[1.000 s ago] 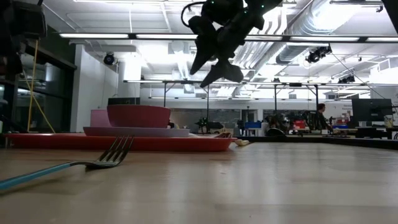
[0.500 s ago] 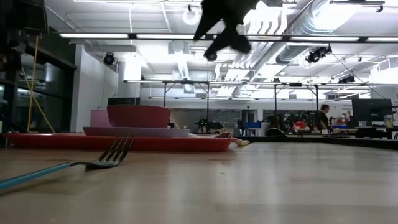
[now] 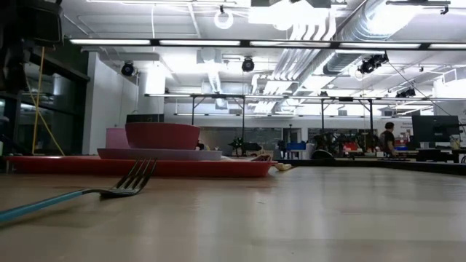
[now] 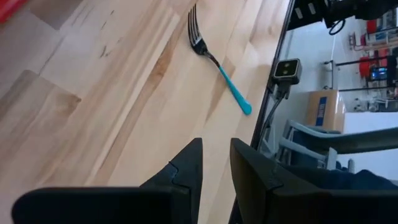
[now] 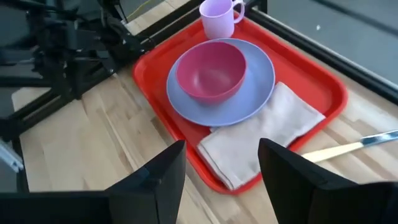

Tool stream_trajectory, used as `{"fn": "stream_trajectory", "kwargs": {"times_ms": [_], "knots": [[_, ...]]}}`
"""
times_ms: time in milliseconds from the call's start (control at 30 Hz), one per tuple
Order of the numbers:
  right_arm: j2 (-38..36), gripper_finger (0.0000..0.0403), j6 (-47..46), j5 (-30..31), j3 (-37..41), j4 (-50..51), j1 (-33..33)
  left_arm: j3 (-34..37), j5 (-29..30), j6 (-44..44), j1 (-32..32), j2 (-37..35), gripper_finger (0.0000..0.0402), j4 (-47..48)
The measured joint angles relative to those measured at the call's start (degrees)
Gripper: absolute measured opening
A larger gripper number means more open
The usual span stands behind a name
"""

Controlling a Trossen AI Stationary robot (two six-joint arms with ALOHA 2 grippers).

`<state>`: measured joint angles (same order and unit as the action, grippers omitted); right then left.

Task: Set up tray
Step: Put the green fork on the brown napkin

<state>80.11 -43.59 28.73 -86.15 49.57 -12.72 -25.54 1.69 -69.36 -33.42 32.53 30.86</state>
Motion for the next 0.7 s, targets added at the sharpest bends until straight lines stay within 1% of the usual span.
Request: {"fn": "stream_trajectory", "kwargs": {"times_ms": [133, 233, 300, 400, 500, 700], "knots": [[-2.2, 0.0181, -1.3, 6.3, 0.4, 3.3, -6.6, 0.0, 0.0, 0.0, 0.0, 3.9, 0.0111, -3.7], [-3.5, 0.0181, -3.7, 11.7, 2.5, 3.8, -11.8, 0.0, 0.1, 0.0, 0.0, 6.9, 0.0111, -5.4], [-4.6, 0.0181, -7.4, 15.0, 5.2, 3.5, -14.8, 0.0, 0.2, 0.0, 0.0, 9.1, 0.0111, -7.0], [-6.8, 0.0181, -13.5, 18.1, 10.9, 2.3, -18.2, 0.0, 0.2, 0.0, 0.0, 12.0, 0.0111, -9.4], [-9.3, 0.0181, -16.8, 19.9, 17.7, -2.8, -20.7, 0.0, 0.8, -0.2, 0.0, 14.1, 0.0111, -12.7], [-16.1, 0.0181, -13.4, 21.5, 32.4, -19.8, -22.4, 0.0, 6.9, -4.7, 0.0, 17.8, 0.0111, -19.3]]}}
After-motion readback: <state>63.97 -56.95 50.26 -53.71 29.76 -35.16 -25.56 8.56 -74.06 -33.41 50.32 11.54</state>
